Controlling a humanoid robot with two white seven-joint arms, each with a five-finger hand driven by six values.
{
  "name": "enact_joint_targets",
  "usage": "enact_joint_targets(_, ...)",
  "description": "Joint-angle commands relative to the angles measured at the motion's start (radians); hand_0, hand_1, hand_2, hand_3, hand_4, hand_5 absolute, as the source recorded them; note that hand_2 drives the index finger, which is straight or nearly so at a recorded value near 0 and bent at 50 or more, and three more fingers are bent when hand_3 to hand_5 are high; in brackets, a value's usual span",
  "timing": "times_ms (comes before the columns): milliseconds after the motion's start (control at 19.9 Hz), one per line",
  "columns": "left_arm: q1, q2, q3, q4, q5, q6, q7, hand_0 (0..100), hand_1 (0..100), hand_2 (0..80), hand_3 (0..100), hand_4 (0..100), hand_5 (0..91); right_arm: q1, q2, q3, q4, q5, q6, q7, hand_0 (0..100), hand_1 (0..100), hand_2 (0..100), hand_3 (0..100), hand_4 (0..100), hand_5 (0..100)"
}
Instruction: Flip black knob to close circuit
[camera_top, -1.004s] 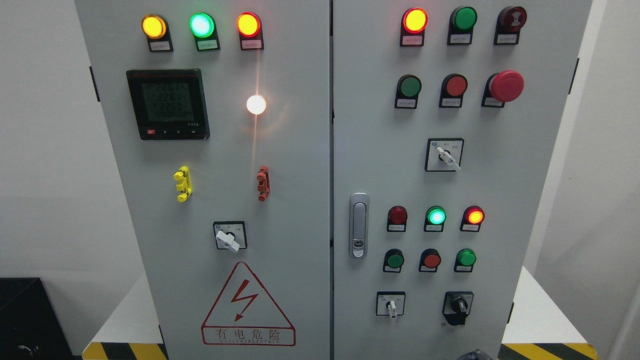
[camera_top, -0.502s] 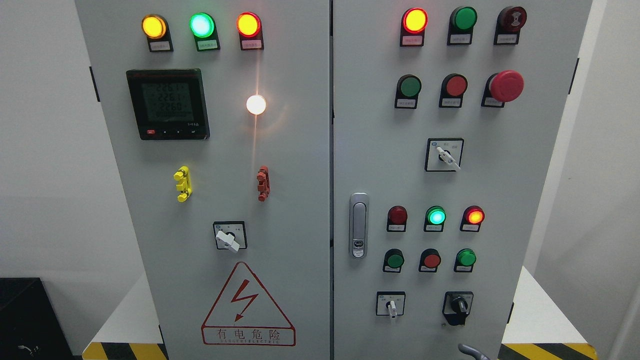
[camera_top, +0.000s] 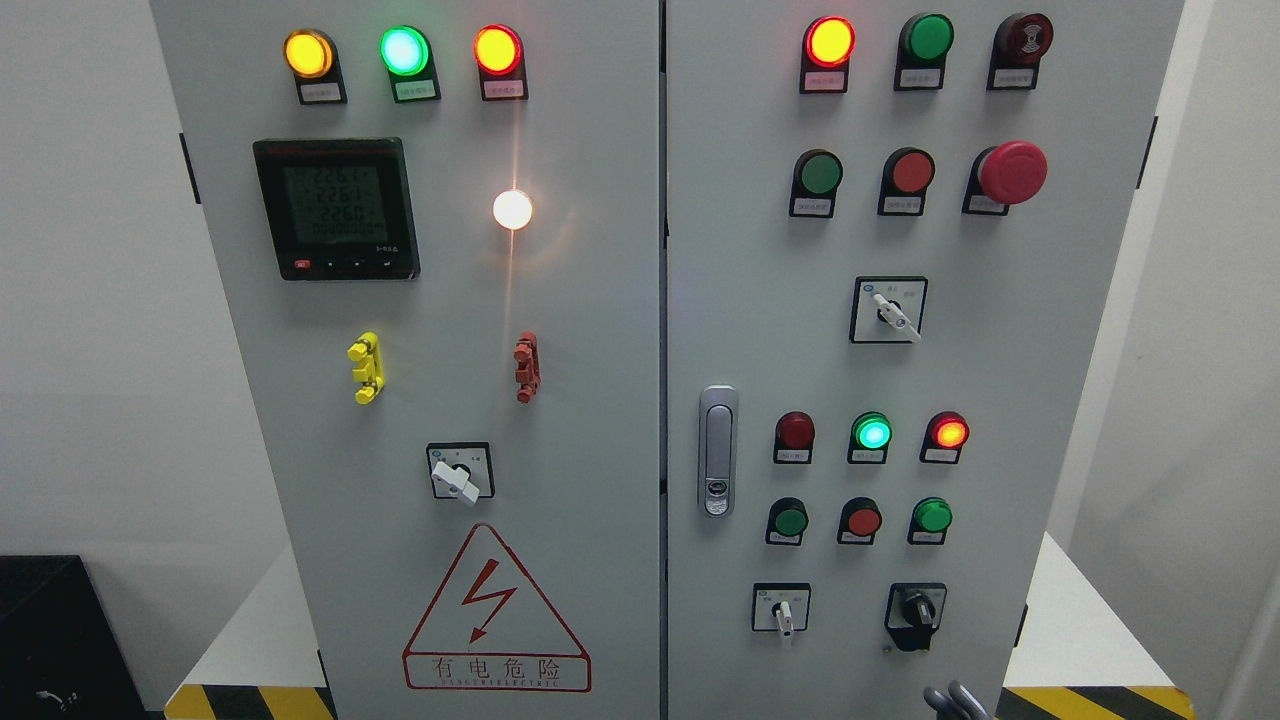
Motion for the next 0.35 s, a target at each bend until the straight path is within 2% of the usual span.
enact_joint_targets(0, 0.021, 0.001, 0.000, -0.023, 0.000, 0.000, 0.000, 12, 56, 0.0, 0, 0, 0.0, 0.015, 0.000, -0.010, 0.023, -0.026, -0.009, 0.001, 0, 0, 0, 5, 3, 0)
enact_joint_targets(301, 0.021, 0.001, 0.000, -0.023, 0.000, 0.000, 0.000, 12, 56, 0.0, 0, 0, 0.0, 0.015, 0.000, -0.008, 0.023, -0.026, -0.009, -0.001, 0, 0, 0, 5, 3, 0)
